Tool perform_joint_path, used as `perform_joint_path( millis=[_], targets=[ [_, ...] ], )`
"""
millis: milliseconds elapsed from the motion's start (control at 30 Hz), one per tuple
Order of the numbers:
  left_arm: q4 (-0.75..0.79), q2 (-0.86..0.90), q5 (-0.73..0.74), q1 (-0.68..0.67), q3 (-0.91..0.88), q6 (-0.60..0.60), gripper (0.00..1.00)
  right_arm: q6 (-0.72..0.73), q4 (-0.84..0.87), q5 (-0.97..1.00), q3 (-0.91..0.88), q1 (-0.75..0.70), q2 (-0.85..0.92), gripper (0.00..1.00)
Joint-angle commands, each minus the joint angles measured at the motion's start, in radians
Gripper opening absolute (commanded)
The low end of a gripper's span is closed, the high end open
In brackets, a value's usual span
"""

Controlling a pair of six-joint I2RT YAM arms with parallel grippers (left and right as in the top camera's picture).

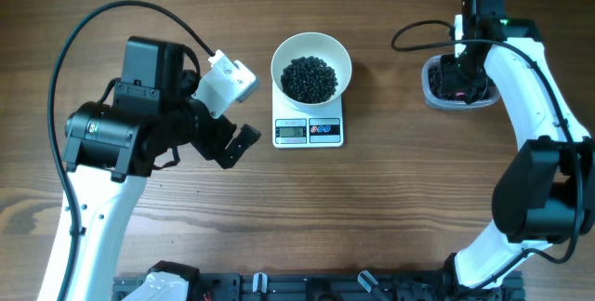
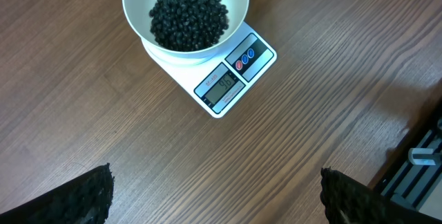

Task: Scoop item into bowl and weigh 150g on scale
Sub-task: 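Move the scoop back over the bean tub with the right gripper, then dip the pink scoop into the black beans with the right gripper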

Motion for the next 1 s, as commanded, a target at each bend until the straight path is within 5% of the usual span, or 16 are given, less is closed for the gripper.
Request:
perform_joint_path(
  millis=[0,367,967],
  targets=[
    [0.001,0.003,0.002,0.006,0.016,0.015,1.0,-0.045,-0.002,-0.174,-0.004,0.002,0.019,0.04],
    [0.001,0.003,0.002,0.006,0.016,0.015,1.0,-0.005,-0.02,-0.595,-0.005,-0.229,0.021,0.04],
    [0.001,0.003,0.002,0.006,0.016,0.016,1.0,0.087,-0.051,-0.998,-0.033,-0.497,0.02,0.04]
  ],
)
